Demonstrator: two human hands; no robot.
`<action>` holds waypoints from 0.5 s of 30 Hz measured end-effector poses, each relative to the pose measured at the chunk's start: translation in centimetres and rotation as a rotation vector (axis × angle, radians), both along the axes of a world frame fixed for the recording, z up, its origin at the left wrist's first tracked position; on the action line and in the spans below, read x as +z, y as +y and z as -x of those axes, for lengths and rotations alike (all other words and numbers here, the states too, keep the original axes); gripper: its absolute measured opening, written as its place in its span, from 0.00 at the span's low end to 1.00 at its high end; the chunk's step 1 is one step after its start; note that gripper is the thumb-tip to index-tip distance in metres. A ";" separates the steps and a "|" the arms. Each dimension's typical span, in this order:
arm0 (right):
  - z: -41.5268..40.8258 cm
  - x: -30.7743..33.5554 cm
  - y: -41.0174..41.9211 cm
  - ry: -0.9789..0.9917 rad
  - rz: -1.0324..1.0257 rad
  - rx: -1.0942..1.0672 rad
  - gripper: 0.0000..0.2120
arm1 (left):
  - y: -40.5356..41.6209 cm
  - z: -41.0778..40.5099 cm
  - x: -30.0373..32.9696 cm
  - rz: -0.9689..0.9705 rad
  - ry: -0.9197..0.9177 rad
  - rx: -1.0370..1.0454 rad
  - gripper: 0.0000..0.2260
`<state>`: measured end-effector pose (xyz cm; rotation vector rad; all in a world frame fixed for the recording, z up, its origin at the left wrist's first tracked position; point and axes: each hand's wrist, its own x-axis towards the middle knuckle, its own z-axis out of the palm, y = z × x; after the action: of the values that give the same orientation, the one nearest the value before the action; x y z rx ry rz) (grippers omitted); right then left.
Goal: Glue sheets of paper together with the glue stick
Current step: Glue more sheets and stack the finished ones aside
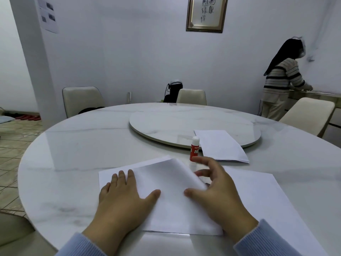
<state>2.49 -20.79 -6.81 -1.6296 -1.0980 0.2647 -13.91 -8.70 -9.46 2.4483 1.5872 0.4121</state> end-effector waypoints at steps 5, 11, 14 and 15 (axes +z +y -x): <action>-0.4 0.9 -0.5 0.208 -0.014 -0.124 0.38 | 0.1 0.2 0.4 -0.003 -0.151 0.048 0.38; -0.9 1.4 -1.6 0.245 0.010 0.091 0.05 | 0.4 0.5 1.3 0.020 -0.345 0.094 0.30; -1.7 2.2 -2.5 -0.011 -0.154 0.010 0.04 | 0.2 0.8 1.9 0.089 -0.531 0.106 0.28; -2.0 2.8 -3.0 0.051 -0.251 -0.021 0.04 | 0.0 0.9 2.0 0.095 -0.572 0.102 0.27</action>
<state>4.45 -23.74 -4.04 -1.4031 -1.0311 0.1470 -14.84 -8.67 -7.47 1.9361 1.4334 0.9306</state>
